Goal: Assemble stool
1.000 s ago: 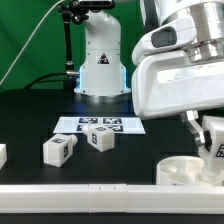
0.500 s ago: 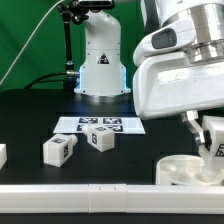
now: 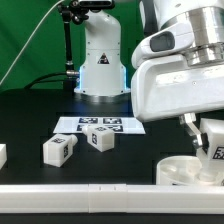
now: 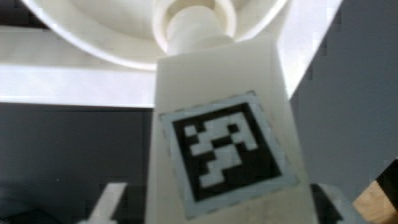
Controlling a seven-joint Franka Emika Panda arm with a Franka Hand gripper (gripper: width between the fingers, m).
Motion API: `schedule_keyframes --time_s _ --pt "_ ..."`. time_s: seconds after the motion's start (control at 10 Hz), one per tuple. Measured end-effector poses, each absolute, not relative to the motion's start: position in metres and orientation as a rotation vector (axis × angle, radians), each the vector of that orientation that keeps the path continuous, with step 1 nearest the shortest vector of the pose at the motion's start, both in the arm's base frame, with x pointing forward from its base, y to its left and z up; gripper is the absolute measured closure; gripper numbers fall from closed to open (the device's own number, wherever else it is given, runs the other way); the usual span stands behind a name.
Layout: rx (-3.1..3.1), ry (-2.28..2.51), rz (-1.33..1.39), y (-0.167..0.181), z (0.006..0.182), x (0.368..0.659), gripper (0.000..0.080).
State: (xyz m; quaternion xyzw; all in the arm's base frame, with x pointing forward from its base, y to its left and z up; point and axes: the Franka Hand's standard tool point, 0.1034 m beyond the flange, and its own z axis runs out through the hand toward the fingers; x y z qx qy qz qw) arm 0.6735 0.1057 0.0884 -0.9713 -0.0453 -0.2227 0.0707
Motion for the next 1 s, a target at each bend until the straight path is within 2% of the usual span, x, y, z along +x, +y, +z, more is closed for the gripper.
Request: schedule_keyframes --time_s 0.5,1.0 --pt "-2.923 -0.127 -0.692 0.1049 0.0813 0.6672 0.0474" --pt "-2.91 -0.12 -0.806 0.104 0.0815 0.6641 0.0474"
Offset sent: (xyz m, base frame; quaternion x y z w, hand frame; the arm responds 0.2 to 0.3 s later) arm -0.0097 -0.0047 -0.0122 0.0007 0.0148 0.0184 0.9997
